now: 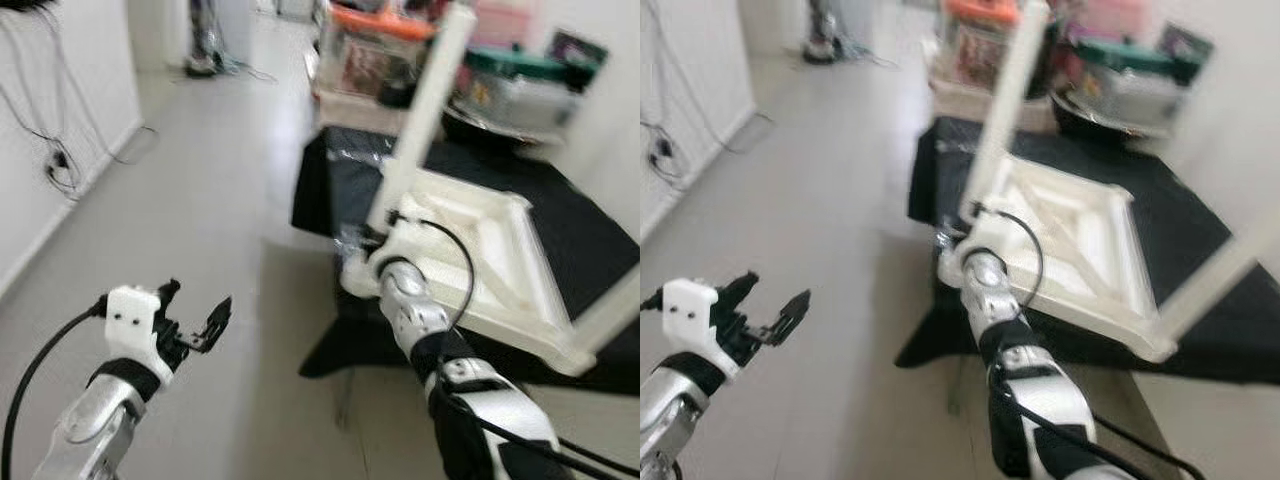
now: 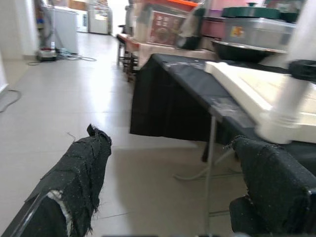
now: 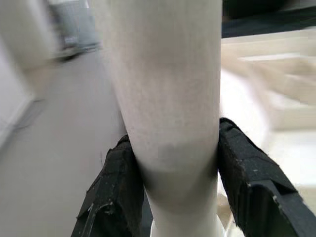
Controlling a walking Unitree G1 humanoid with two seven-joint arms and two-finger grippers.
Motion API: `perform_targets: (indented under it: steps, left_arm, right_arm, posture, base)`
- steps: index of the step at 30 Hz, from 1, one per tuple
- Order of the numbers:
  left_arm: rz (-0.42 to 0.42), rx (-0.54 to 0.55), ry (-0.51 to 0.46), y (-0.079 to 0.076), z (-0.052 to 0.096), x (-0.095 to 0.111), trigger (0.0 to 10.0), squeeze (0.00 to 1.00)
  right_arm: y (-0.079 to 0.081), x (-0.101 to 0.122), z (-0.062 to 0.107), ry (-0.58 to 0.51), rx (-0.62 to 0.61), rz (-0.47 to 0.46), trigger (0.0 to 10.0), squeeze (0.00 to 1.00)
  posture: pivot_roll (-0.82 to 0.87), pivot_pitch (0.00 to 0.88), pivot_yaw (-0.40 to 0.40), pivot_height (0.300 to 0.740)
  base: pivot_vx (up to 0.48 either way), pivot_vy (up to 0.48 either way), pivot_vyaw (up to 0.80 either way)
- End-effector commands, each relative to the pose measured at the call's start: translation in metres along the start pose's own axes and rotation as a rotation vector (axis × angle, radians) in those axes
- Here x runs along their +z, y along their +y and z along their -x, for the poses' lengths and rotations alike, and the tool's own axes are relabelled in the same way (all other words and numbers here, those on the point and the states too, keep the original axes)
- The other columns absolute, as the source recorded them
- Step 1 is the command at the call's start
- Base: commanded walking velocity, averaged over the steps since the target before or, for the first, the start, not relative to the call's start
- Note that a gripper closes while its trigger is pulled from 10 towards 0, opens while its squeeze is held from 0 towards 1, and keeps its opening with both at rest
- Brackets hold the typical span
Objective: Building children table
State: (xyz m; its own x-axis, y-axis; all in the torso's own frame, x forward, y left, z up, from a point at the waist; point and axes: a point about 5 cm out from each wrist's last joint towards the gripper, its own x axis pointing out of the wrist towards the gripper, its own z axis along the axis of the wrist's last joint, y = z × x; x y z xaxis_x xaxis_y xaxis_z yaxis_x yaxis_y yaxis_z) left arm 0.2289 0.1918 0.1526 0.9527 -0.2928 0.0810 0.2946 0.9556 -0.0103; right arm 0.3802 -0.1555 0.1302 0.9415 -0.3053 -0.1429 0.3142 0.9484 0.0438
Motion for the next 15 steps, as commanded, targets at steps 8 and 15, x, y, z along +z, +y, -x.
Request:
perform_targets:
  steps: [8, 15]
  left_arm:
    - [0.003, -0.023, -0.004, -0.004, -0.002, 0.001, 10.0, 0.00]
    - [0.000, -0.016, -0.007, -0.003, -0.003, 0.001, 10.0, 0.00]
  right_arm:
    - [-0.027, -0.023, 0.011, 0.073, -0.077, 0.132, 10.0, 0.00]
    - [-0.010, 0.004, 0.007, -0.003, 0.036, 0.030, 10.0, 0.00]
  posture:
    - [0.15, 0.000, -0.167, 0.740]
    - [0.15, 0.000, -0.173, 0.740]
  base:
    - [0.000, 0.000, 0.00]
    - [0.000, 0.000, 0.00]
